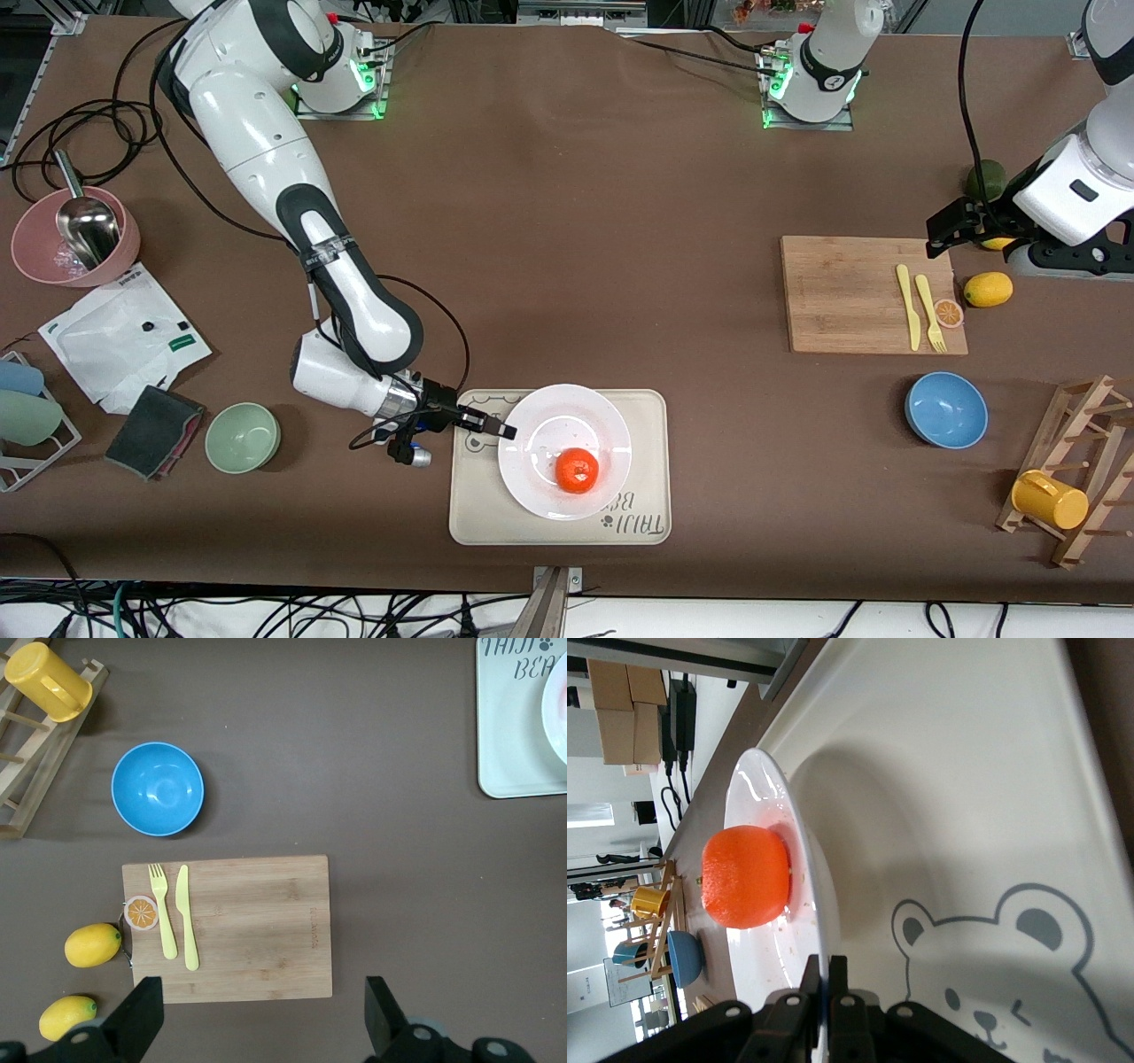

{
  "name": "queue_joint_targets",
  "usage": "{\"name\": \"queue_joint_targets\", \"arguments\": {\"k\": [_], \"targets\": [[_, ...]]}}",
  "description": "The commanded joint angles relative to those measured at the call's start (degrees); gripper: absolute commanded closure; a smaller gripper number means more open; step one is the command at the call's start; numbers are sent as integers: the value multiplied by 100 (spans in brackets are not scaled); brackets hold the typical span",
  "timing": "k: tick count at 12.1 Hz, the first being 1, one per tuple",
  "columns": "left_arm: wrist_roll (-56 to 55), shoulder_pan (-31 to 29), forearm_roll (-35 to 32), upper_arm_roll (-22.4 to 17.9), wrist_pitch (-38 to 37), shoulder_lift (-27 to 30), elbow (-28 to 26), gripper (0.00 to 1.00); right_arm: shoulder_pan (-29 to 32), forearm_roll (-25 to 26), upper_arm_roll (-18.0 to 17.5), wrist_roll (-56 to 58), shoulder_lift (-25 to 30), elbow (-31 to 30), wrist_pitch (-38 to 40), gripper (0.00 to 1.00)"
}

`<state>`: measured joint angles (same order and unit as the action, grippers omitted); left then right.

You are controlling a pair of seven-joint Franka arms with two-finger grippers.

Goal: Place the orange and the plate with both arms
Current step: 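Lower the plate onto the tray and open the right gripper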

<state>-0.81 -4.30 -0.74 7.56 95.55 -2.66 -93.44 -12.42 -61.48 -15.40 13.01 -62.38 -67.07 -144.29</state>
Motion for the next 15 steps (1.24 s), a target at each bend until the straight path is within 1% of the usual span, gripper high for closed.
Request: {"name": "queue_joint_targets", "arguments": {"k": [1, 5, 6, 7, 8, 9, 10, 11, 12, 14, 15], "targets": [[98, -10, 118, -53, -142, -41, 142, 0, -94, 136, 37, -202, -213, 370, 50, 100], [72, -10, 118, -44, -151, -41, 142, 0, -50, 145, 81, -140, -222, 361, 50, 100], [72, -10, 118, -44, -151, -41, 150, 0, -41, 223, 89, -140, -213, 361, 59, 100], [72, -10, 118, -44, -151, -41, 150, 0, -32, 389, 89, -140, -213, 352, 59, 96], [72, -10, 118, -44, -151, -41, 150, 0, -23, 547, 89, -149, -204, 318, 50, 83], [72, -10, 118, -44, -151, -41, 150, 0, -23, 645, 89, -140, -195, 274, 50, 72], [72, -10, 118, -44, -151, -41, 150, 0, -23, 689, 98, -149, -169, 230, 50, 64], [72, -10, 118, -44, -151, -41, 142, 0, -32, 716, 98, -140, -143, 177, 50, 58], [72, -10, 118, -44, -151, -41, 142, 0, -32, 838, 124, -140, -38, 11, 50, 55], [72, -10, 118, -44, -160, -41, 142, 0, -23, 979, 133, -132, 313, -454, 50, 54], [72, -10, 118, -53, -160, -41, 142, 0, -23, 1128, 160, -140, 428, -656, 50, 55]]}}
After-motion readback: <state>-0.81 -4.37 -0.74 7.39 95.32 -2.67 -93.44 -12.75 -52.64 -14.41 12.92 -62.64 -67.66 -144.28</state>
